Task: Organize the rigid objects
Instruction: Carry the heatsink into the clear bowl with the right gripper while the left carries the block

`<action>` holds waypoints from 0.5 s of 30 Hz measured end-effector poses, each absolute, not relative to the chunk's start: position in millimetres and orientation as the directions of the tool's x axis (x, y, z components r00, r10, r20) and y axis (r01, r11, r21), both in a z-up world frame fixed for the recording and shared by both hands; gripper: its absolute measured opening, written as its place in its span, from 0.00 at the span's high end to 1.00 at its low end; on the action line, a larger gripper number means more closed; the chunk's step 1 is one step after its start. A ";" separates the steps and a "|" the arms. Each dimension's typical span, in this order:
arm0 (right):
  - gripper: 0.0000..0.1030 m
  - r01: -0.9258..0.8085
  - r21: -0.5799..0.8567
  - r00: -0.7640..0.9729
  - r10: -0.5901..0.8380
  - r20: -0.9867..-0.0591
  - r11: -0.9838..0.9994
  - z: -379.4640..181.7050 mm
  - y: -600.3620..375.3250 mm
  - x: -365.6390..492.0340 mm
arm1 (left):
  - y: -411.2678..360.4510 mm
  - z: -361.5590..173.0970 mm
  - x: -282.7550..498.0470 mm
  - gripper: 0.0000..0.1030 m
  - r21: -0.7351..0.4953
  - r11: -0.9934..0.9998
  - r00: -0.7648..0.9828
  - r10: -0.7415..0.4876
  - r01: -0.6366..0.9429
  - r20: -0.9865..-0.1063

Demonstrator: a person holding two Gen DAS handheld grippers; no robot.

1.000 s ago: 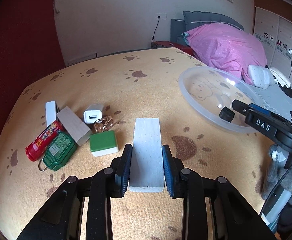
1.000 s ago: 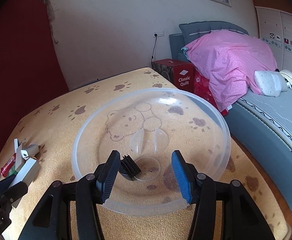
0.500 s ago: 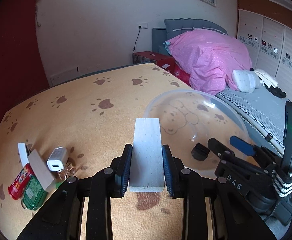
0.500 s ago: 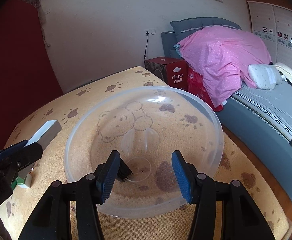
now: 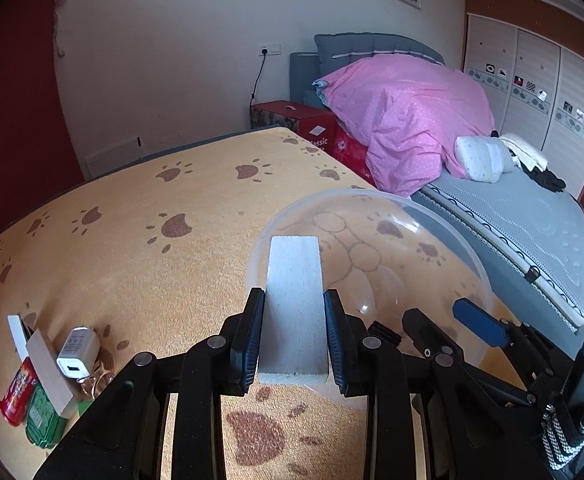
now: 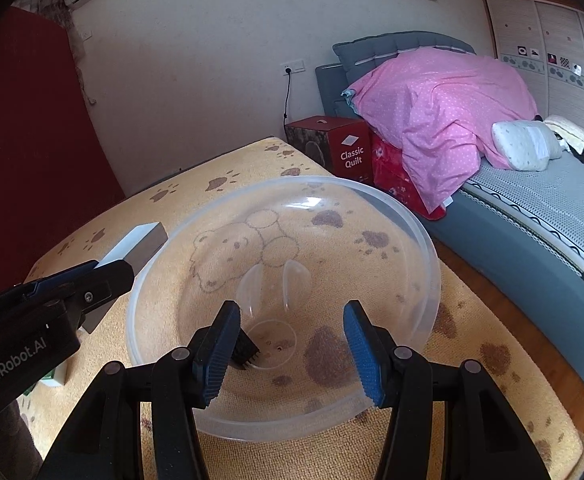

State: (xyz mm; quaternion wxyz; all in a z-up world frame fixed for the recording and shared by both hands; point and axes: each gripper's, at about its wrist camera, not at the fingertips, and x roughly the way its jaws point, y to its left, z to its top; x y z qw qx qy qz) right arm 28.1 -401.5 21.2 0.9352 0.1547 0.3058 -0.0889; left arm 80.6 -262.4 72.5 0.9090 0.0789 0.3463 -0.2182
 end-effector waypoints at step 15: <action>0.44 0.266 0.242 0.797 -0.072 -0.600 0.933 20.8 -402.6 28.2 | -274.3 66.2 91.7 0.63 -0.030 0.888 0.641 -0.354 0.458 -0.681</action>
